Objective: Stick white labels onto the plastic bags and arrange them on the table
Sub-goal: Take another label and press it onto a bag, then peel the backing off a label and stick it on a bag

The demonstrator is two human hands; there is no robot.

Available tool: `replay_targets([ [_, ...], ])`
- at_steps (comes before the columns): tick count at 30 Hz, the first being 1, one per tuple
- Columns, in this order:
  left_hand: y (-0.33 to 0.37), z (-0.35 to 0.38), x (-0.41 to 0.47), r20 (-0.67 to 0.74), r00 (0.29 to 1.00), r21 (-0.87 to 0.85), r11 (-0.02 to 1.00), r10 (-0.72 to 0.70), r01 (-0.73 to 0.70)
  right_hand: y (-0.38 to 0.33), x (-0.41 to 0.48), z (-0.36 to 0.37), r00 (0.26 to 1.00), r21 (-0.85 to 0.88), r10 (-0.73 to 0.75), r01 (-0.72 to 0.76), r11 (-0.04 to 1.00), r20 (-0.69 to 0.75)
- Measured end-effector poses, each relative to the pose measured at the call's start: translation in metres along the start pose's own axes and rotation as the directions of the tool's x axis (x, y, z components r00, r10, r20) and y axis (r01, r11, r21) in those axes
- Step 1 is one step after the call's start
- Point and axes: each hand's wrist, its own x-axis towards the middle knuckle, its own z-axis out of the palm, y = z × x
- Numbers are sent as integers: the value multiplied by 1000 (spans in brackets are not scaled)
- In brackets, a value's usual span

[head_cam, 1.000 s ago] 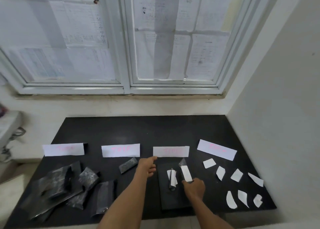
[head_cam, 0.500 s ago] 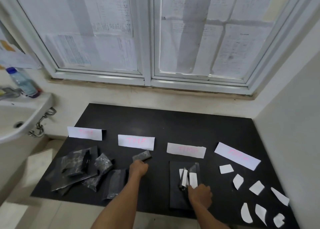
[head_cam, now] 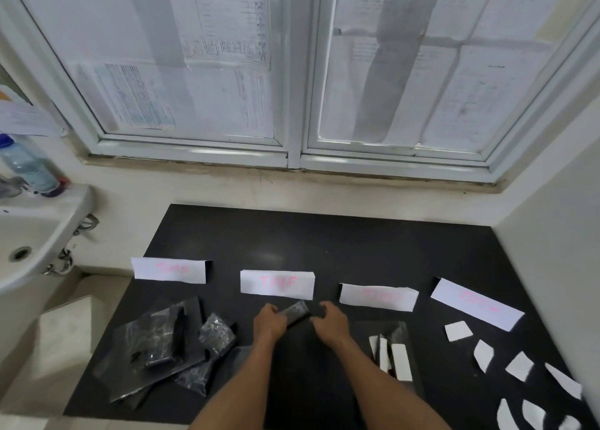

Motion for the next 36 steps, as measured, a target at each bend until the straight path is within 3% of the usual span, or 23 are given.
replay_targets([
  [5,-17,-3,32,188,982,-33,999,-7,14,-22,17,28,993,72,35,-43,996,111],
  [8,-30,1,51,206,978,-62,997,-29,43,-20,15,38,989,118,53,-70,991,137],
  [12,-29,-3,43,186,978,-137,983,-99,125,-9,9,46,993,204,110,-114,972,31],
  [17,-15,-8,24,253,960,-85,986,-120,146,-7,-7,37,973,329,158,-95,939,-168],
  [22,19,4,-14,368,928,-68,994,-59,90,-9,-28,2,957,340,94,4,940,-273],
  [28,63,44,-59,459,884,-258,966,90,36,11,-45,-55,932,290,28,84,953,-362],
  [36,100,138,-92,471,871,-294,956,141,5,114,-65,-142,875,287,144,-7,958,-462],
])
